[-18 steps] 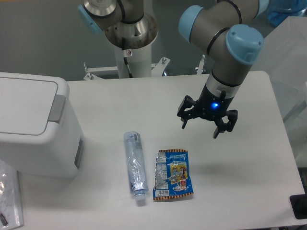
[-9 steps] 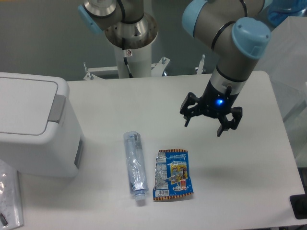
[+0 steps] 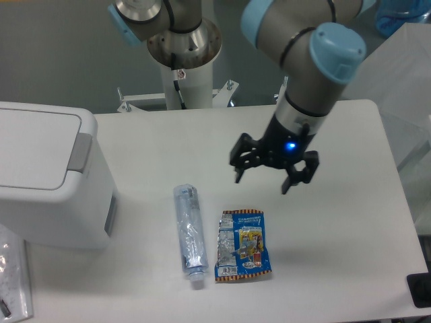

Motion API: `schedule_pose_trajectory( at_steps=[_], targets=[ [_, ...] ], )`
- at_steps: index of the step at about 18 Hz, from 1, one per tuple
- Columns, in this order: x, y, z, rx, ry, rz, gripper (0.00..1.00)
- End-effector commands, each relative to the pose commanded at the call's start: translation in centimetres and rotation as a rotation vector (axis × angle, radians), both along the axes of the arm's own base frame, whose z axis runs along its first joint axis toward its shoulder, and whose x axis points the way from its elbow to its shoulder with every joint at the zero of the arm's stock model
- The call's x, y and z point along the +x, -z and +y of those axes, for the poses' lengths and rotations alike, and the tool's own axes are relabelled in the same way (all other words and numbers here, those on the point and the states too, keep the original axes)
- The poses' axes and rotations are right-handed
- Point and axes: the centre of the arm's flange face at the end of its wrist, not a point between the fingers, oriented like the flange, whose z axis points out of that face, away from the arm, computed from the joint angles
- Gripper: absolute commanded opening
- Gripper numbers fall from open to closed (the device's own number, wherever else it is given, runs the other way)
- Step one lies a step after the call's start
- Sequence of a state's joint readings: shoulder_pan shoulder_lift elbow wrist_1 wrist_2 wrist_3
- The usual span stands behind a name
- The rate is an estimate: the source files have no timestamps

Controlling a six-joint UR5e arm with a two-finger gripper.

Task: Open the trash can
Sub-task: 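Swing the gripper over to the white trash can's lid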

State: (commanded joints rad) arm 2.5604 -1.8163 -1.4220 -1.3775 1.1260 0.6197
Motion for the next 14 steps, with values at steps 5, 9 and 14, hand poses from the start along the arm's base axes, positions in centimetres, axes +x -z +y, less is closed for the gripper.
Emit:
schedule_pose_trajectory(
  at_steps=[5, 9, 14],
  targets=[
    [1.2, -2.1, -0.1, 0.015, -0.010, 0.016, 1.00],
    [4.2, -3.0, 0.8, 0.003, 0.023, 0.007, 1.00],
    [8.9, -4.6, 2.5, -0.001, 0.036, -0.011, 1.00]
  ],
)
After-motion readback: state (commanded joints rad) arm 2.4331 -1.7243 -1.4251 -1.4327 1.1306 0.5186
